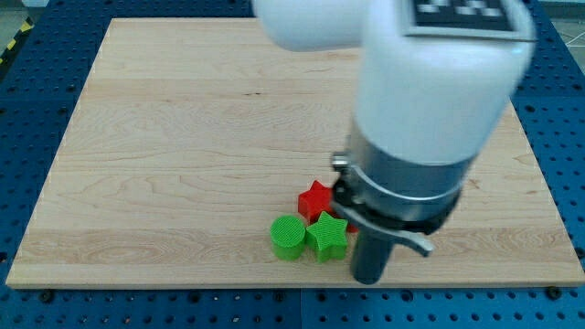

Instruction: Move the green star along with green circle to the bottom left of the board

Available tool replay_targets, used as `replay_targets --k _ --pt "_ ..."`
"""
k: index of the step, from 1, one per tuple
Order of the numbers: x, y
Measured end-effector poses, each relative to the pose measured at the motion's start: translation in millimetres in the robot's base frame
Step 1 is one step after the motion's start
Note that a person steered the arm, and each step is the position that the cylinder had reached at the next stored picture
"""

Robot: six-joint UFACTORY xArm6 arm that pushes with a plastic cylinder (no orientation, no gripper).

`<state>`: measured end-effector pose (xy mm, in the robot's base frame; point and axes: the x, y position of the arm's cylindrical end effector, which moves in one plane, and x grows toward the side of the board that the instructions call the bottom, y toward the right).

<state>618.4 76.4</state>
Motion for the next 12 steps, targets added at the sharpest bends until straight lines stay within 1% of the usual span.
replay_targets --k 1,3,5,6,7,8,9,11,12 --pt "-2 6" --pt "-25 -52" --pt "-25 -122" --pt "-22 -118" --pt "-16 -86" --pt "-25 -81" --pt "-50 -98" --pt "-58 -175" --pt "-58 -199"
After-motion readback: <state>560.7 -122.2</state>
